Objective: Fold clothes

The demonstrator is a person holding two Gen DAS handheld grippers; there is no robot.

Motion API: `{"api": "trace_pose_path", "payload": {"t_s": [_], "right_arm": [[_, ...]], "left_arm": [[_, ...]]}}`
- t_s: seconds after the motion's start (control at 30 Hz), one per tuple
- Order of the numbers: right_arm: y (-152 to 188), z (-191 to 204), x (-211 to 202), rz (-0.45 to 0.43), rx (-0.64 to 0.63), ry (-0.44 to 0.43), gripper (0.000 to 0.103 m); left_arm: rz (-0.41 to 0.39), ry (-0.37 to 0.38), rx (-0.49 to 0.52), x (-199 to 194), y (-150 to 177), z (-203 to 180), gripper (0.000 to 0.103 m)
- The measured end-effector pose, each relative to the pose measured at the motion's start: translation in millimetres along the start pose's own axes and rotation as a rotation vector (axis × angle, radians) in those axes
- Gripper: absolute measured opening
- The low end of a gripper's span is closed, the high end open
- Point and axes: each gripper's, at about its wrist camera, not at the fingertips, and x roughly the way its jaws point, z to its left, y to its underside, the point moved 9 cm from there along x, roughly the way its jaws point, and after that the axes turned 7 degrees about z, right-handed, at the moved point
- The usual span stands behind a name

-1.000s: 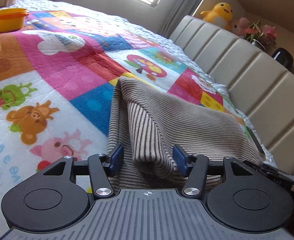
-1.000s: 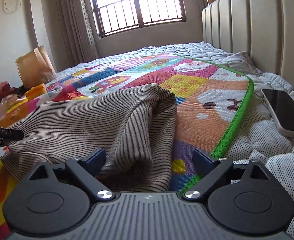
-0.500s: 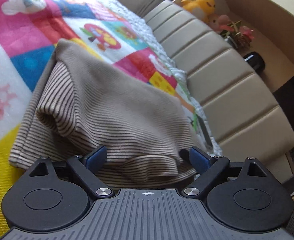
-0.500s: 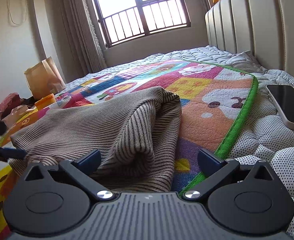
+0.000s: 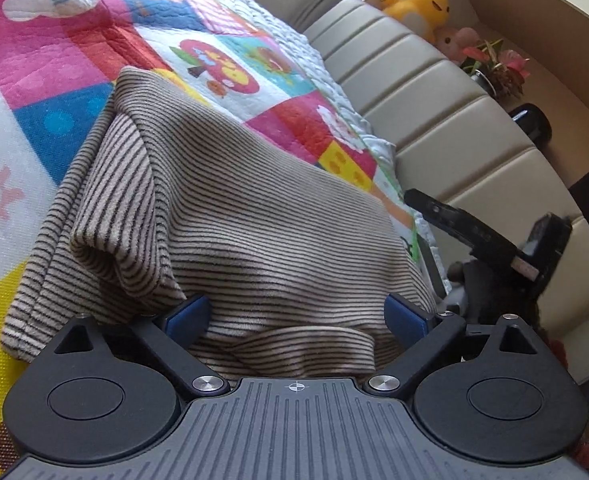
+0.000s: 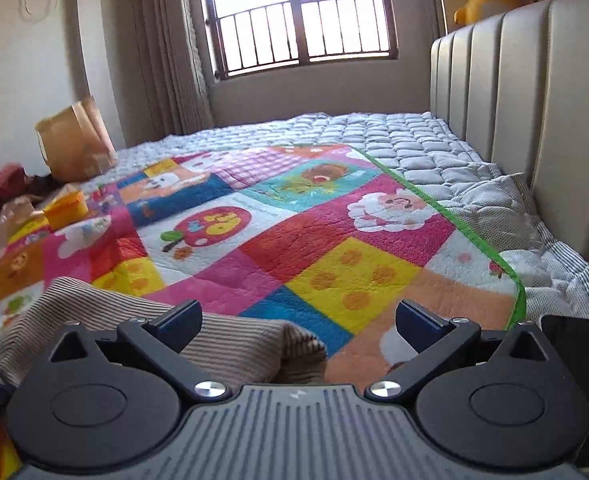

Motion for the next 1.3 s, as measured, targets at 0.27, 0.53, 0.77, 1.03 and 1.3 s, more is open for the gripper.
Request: {"api": "trace_pose_path", "payload": {"t_s": [0.27, 0.53, 0.77, 1.03, 1.3], "right_arm": [[53, 3, 23, 0.099, 0.005, 0.015, 0.103], [88, 37, -15, 0.080, 0.004, 0.008, 0.103], [99, 61, -38, 0.043, -0.017, -0.061, 0.103], [59, 45, -50, -0.041, 0.008, 0.000, 0.103], [92, 47, -19, 0.036, 0.007, 0.083, 0.103]], "left_arm": [[-0.013, -0.070, 0.067, 17, -41, 6, 0.098], [-0.079, -0.110, 0.087, 45, -104, 24, 0.098], [-0.088, -0.180, 0.139, 33, -95, 21, 0.098], [-0.047, -0.113, 0.081, 0, -48, 11, 0.099], [0.019, -0.112, 0.119, 24, -34, 6, 0.099]]}}
